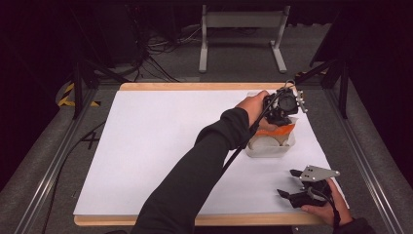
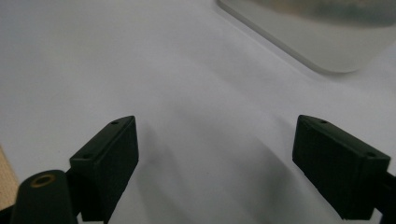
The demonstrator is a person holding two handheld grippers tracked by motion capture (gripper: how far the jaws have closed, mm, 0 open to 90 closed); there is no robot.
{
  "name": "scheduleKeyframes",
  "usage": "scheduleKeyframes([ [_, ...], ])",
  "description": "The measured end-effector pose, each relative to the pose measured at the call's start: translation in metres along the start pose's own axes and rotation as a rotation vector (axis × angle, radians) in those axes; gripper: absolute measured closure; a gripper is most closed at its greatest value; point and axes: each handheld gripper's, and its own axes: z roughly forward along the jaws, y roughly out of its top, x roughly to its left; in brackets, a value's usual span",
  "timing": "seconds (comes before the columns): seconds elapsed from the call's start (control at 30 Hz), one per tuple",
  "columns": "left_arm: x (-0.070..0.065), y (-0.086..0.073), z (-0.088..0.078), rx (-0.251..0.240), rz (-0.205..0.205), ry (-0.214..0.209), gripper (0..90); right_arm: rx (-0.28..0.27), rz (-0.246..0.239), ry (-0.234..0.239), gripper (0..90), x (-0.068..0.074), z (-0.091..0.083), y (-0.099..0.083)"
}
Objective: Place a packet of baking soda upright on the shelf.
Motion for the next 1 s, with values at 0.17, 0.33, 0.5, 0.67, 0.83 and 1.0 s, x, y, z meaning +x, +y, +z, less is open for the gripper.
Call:
scheduleKeyframes([
  [0.17, -0.001, 0.0, 0.0, -0.002, 0.0, 0.014, 88.7, -0.005, 0.003, 0.006, 15.1, 0.0, 0.0, 0.0],
  [0.33, -0.002, -0.005, -0.005, -0.013, -0.007, 0.016, 86.5, -0.004, 0.0, 0.003, 15.1, 0.0, 0.0, 0.0],
  [0.5, -0.003, -0.008, -0.012, -0.035, -0.02, 0.024, 81.4, -0.007, 0.001, -0.001, 15.1, 0.0, -0.001, 0.0],
  [0.67, -0.001, -0.016, -0.023, -0.068, -0.033, 0.039, 76.1, -0.015, -0.001, 0.002, 15.1, 0.0, -0.002, 0.0],
  [0.83, -0.001, -0.026, -0.031, -0.098, -0.05, 0.064, 67.7, -0.016, -0.003, -0.004, 15.1, 0.0, -0.003, 0.001],
  [1.0, -0.003, -0.043, -0.047, -0.134, -0.093, 0.132, 53.5, -0.017, -0.003, -0.003, 15.1, 0.0, -0.002, 0.001],
])
